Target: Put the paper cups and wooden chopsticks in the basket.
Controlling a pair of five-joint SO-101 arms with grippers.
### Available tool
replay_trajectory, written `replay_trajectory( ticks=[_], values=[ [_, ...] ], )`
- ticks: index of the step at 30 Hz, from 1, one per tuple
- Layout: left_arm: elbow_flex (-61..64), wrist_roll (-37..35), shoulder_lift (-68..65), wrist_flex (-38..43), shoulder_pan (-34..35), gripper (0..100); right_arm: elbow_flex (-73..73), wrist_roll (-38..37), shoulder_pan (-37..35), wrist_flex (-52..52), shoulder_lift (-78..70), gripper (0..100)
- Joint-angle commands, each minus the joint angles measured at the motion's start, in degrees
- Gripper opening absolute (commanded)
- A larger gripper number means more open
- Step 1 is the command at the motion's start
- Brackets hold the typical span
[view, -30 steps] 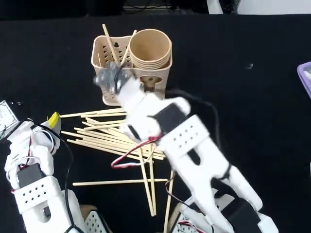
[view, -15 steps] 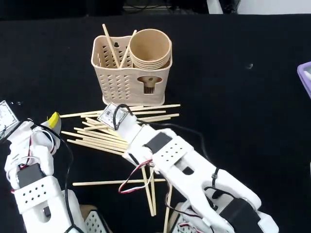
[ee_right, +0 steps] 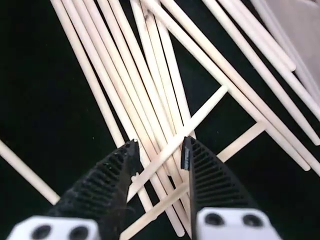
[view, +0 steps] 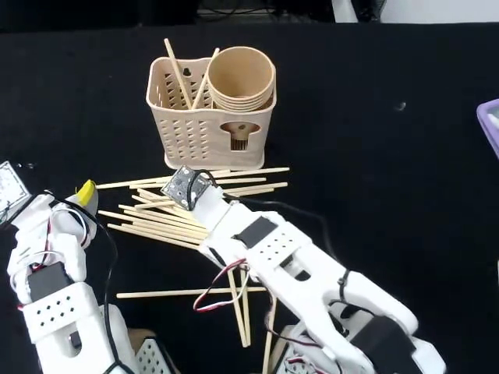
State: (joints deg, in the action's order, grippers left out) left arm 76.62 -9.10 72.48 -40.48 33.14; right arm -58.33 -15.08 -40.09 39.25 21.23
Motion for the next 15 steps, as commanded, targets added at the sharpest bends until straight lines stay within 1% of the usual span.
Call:
replay_trajectory(
  ticks=[1,5,7,10,15],
  values=[
    [-1.7,-0.2,0.9,1.2,-0.1,31,3.3,0.1,1.1,-1.1,-4.7,14.2],
    [-1.7,-0.2,0.9,1.2,-0.1,31,6.8,-0.1,1.2,-0.5,-11.1,13.7],
    [-1.7,-0.2,0.9,1.2,-0.1,31,7.3,-0.1,1.8,-0.5,-11.6,10.8],
    [-1.7,-0.2,0.9,1.2,-0.1,31,7.3,0.2,4.2,-0.5,-9.4,0.7],
    [-1.9,-0.2,0.9,1.2,-0.1,31,6.1,0.0,9.2,2.1,-0.8,1.1]
  ],
)
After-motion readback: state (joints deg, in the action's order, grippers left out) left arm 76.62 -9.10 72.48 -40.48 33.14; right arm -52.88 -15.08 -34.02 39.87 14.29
